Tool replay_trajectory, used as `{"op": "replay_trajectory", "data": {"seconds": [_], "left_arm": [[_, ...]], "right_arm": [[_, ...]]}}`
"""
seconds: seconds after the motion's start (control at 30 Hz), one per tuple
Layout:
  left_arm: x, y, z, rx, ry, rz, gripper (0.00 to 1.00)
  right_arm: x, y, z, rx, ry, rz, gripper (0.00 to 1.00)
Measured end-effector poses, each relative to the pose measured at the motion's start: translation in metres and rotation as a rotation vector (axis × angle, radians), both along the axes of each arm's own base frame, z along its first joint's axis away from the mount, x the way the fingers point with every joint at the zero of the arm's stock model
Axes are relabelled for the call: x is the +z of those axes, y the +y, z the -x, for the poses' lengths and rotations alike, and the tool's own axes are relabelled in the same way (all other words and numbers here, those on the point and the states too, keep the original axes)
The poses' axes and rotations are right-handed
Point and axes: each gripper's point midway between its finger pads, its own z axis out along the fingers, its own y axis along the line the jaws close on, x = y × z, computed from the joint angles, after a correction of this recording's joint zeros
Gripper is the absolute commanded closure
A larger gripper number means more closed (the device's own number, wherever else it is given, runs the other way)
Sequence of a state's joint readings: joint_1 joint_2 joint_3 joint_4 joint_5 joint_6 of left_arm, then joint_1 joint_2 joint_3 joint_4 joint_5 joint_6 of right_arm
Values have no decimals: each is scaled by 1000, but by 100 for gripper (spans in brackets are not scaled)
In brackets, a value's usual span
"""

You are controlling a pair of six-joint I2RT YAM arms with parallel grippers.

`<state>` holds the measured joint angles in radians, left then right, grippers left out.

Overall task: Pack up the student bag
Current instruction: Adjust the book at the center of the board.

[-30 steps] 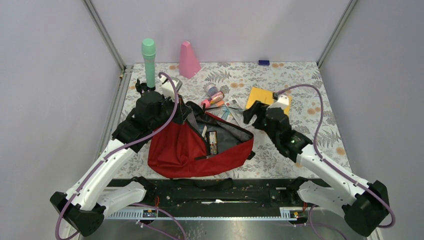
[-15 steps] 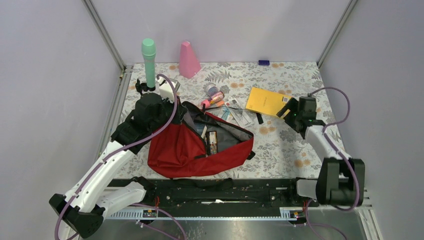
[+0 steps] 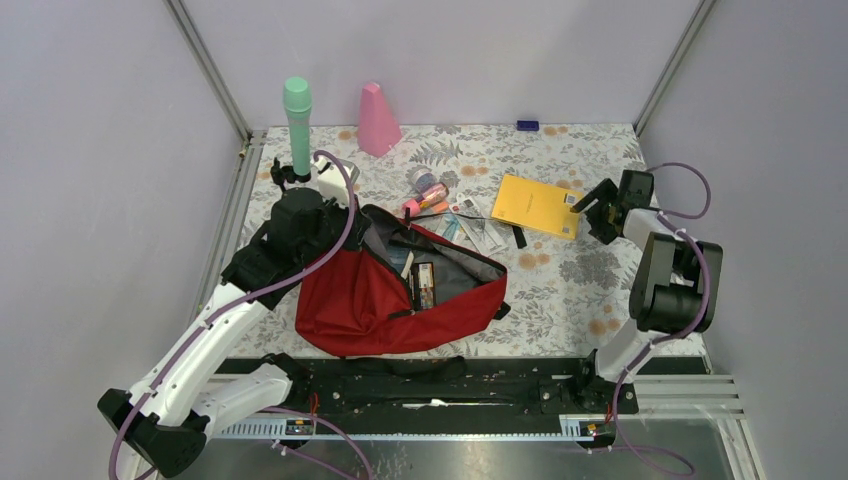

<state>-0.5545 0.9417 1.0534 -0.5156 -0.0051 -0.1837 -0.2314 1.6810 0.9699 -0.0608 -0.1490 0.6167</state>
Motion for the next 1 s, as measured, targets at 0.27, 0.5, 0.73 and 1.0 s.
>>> {"op": "replay_trajectory", "data": {"seconds": [0.27,0.5,0.73,1.0], "left_arm": [[-1,0,0,-1,3,-1,100],[-1,0,1,-2,6,-2,100],[-1,0,1,-4,7,-1,100],[-1,0,1,-4,7,-1,100]], "right_arm": [[-12,-9,-23,27,58,-17,26],[-26,2,-22,65,116,-85,31],[-30,11,-26,103,130,-146,50],[-35,19,-19,126,157,-186,95]]}}
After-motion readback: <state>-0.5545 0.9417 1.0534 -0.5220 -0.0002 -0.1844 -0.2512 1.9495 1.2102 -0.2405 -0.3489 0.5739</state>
